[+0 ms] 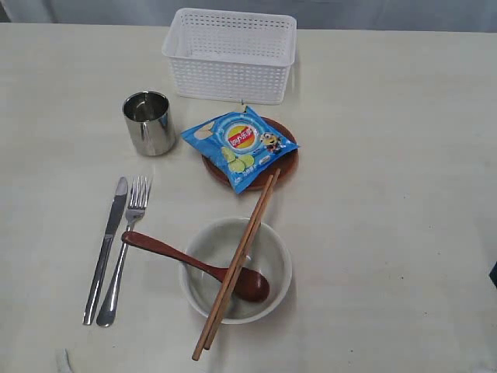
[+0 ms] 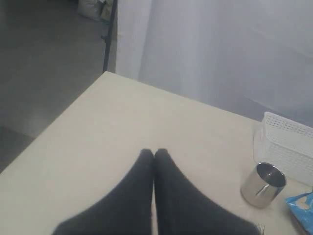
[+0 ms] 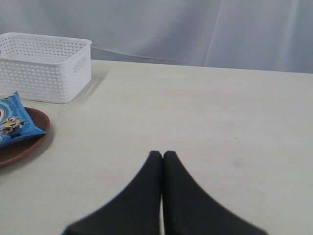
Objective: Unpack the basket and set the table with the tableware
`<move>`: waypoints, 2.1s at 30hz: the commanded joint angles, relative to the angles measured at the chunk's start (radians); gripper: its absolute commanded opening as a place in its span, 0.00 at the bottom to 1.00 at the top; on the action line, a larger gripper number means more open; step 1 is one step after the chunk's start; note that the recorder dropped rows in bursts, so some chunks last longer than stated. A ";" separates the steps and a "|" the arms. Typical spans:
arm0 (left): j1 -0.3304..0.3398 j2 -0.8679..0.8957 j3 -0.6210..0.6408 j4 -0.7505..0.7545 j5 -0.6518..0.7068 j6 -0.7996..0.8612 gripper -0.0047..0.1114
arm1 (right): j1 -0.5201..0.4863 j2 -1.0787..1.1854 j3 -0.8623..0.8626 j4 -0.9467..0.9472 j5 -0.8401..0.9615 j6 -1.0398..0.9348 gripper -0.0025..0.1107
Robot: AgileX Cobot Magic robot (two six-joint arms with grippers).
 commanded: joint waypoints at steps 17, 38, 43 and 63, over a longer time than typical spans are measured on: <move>0.003 -0.004 0.116 -0.071 -0.351 0.183 0.04 | -0.002 -0.004 0.003 0.000 -0.007 -0.002 0.02; 0.003 -0.004 0.577 -0.361 -0.972 0.540 0.04 | -0.002 -0.004 0.003 0.000 -0.007 -0.002 0.02; 0.003 -0.004 0.655 -0.361 -1.116 0.540 0.04 | -0.002 -0.004 0.003 0.000 -0.007 -0.002 0.02; 0.149 -0.004 0.794 -0.433 -1.163 0.540 0.04 | -0.002 -0.004 0.003 0.000 -0.007 -0.002 0.02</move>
